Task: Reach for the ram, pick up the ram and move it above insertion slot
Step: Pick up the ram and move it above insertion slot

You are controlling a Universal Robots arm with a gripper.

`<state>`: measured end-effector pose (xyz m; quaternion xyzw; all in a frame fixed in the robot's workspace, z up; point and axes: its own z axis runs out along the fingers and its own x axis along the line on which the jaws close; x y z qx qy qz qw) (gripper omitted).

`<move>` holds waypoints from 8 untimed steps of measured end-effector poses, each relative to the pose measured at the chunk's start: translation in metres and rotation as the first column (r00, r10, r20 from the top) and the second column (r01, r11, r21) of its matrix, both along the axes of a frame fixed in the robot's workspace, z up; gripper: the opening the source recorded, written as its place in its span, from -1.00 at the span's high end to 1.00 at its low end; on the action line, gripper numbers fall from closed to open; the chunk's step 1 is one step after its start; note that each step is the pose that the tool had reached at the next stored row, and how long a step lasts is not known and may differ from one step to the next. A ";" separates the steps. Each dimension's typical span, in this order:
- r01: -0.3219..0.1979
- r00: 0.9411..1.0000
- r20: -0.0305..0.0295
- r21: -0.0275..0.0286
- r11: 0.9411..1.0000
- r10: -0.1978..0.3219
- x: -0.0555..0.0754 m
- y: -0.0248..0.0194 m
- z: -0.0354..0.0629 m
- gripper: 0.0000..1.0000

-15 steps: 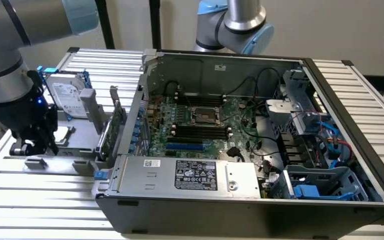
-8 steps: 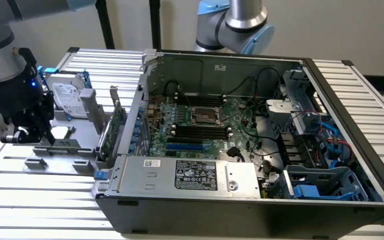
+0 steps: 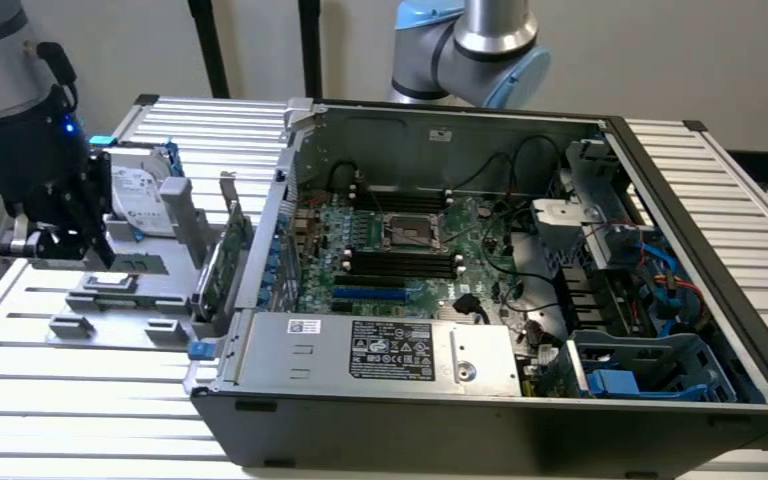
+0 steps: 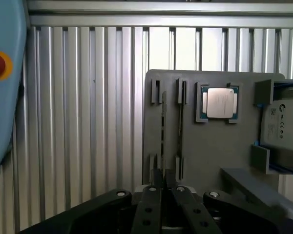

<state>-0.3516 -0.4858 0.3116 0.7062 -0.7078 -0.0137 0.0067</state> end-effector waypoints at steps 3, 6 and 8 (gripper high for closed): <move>-0.002 1.000 0.000 0.000 1.000 0.002 0.007 0.0000 0.0137 0.73; -0.004 1.000 -0.001 0.000 1.000 0.004 0.016 0.0000 0.0274 0.73; -0.005 1.000 -0.003 0.000 1.000 0.005 0.023 0.0000 0.0364 0.73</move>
